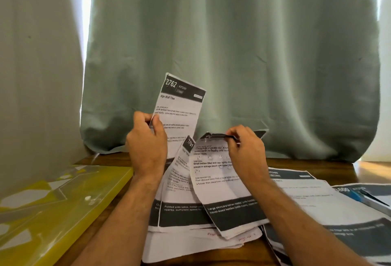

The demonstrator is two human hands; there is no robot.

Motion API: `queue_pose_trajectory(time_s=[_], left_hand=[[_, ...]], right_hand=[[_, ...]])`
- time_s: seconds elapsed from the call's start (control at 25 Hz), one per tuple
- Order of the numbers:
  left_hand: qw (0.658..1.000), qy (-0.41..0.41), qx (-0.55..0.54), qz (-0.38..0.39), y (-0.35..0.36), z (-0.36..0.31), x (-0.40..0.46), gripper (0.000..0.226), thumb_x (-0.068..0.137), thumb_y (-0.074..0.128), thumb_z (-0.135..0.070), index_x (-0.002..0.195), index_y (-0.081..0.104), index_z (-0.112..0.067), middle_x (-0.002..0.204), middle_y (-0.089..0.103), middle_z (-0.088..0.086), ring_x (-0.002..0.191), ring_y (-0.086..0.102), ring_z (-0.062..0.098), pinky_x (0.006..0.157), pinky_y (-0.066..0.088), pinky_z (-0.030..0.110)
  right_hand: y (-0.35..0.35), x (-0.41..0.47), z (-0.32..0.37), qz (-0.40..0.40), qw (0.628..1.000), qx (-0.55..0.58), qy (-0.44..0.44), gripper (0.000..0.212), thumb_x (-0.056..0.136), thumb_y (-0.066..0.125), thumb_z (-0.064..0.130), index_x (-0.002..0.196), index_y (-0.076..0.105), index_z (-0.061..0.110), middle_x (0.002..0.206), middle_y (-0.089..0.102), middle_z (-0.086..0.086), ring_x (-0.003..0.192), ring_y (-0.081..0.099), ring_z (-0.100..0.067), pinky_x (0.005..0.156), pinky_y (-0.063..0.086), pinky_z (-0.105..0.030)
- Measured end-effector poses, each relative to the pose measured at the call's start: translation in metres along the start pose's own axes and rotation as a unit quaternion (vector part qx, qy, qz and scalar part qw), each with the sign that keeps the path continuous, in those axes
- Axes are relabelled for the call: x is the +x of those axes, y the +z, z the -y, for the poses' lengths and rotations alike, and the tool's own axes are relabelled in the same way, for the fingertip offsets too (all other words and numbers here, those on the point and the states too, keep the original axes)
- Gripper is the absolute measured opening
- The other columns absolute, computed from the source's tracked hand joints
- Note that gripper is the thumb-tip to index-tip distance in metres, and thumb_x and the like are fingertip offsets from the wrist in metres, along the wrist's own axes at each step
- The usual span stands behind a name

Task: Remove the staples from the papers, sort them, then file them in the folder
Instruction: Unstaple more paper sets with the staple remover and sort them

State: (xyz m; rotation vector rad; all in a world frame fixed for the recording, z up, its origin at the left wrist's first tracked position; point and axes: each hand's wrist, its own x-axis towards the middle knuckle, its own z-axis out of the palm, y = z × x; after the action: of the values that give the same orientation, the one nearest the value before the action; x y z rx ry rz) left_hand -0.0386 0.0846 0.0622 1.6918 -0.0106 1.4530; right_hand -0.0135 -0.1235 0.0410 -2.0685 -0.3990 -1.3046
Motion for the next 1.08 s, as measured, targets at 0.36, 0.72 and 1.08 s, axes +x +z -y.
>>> queue_pose_trajectory(time_s=[0.36, 0.72, 1.08], left_hand=[[0.996, 0.088, -0.033, 0.010, -0.016, -0.069, 0.045, 0.017, 0.105, 0.043, -0.042, 0.100, 0.039, -0.026, 0.093, 0.058, -0.014, 0.077, 0.067, 0.011, 0.065, 0.062, 0.037], [0.890, -0.279, -0.182, 0.311, 0.018, -0.052, 0.018, 0.015, 0.097, 0.057, -0.009, 0.087, 0.068, -0.010, 0.074, 0.074, 0.009, 0.062, 0.070, 0.023, 0.048, 0.055, 0.029], [0.762, -0.458, -0.165, 0.427, 0.062, 0.029, -0.064, 0.033, 0.099, 0.043, -0.017, 0.118, 0.069, -0.010, 0.101, 0.077, 0.016, 0.095, 0.073, 0.038, 0.083, 0.060, 0.049]], right_hand=[[-0.076, 0.088, 0.069, -0.150, 0.982, 0.037, -0.111, 0.017, 0.087, 0.059, 0.007, 0.094, 0.068, 0.020, 0.092, 0.065, 0.006, 0.080, 0.054, -0.002, 0.075, 0.042, -0.013], [-0.074, 0.080, 0.056, -0.077, 0.996, 0.008, -0.040, 0.014, 0.083, 0.062, 0.012, 0.087, 0.068, 0.024, 0.083, 0.063, 0.010, 0.079, 0.058, -0.009, 0.075, 0.045, -0.023], [-0.027, 0.014, -0.020, 0.049, 0.992, 0.021, 0.115, 0.015, 0.083, 0.075, 0.016, 0.080, 0.065, 0.027, 0.064, 0.061, 0.012, 0.062, 0.062, -0.008, 0.066, 0.052, -0.026]])
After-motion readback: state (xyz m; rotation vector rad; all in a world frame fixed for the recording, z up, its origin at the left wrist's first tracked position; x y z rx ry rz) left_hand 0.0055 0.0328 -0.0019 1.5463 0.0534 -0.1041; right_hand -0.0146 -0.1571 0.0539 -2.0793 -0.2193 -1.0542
